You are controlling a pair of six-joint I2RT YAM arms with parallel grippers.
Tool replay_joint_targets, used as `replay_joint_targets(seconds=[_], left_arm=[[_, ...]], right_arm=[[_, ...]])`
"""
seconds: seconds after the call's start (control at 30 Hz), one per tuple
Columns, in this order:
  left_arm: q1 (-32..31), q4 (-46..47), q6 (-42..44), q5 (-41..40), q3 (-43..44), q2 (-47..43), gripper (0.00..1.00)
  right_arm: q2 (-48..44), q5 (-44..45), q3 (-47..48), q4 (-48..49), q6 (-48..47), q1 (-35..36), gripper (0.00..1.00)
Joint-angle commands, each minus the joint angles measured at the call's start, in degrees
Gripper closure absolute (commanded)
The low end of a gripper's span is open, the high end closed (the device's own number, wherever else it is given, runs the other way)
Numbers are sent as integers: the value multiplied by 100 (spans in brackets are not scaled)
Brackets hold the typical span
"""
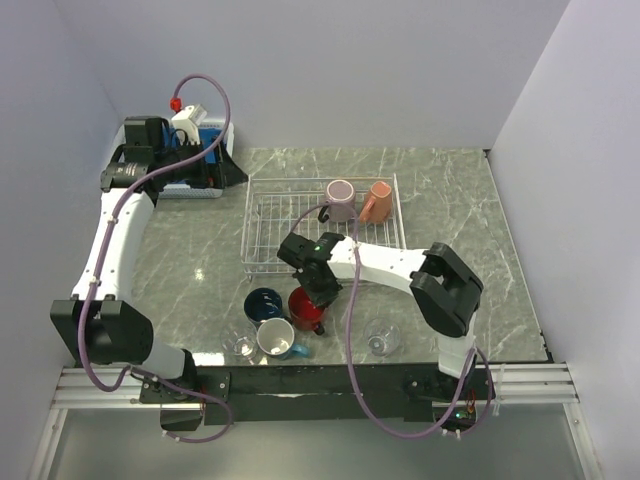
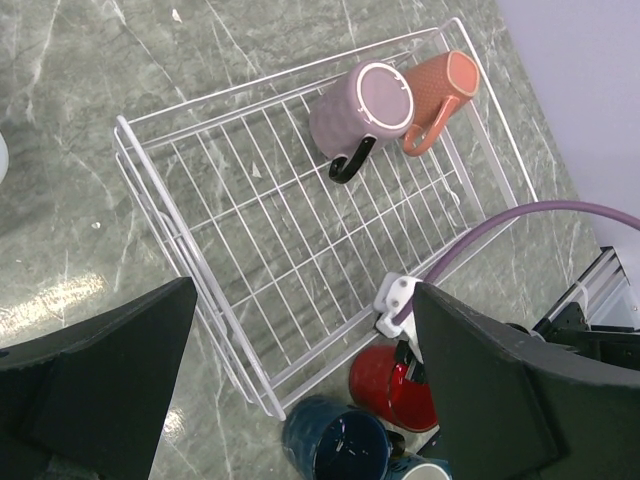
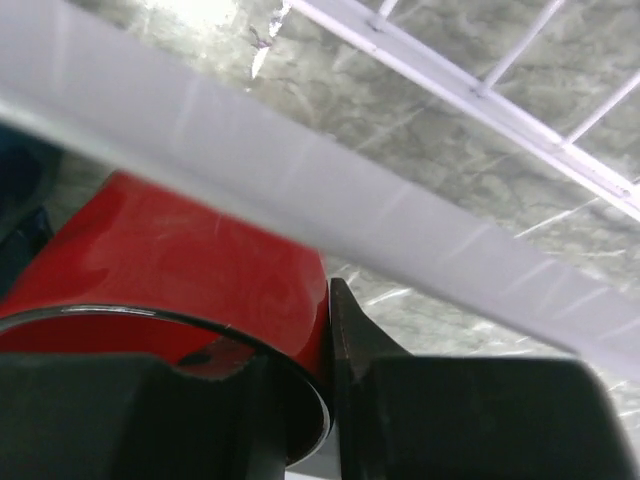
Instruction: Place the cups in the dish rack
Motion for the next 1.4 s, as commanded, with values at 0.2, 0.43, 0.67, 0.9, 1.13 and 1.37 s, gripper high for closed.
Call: replay_joint_targets(seconds=[0.2,0.43,0.67,0.9,1.13,1.37], left_arm=[[-1,248,-181,368,432,186,1],[-54,-111,-708,423,1792,852,4],[-1,9,-1515,1333,2896,960,4],[-10,1873,-3827,2830,1392,503,4],[-291,2540,-4556,2795,1233,362,4],[-775,2946,-5024,2654,1057,265,4]], right_arm=[[-1052,731,136,-850,205,-4,100],[-1677,988,2269,-1871,354,-390,100],[-2414,-205,3021,-59,617,-1567,100],[-2698,-2446,1369,3970,2514,-2754,100],[-1723,-3301,1456,5721,4070,-2860,100],[-1282,-3399,1632,6362,4475,-2860,100]])
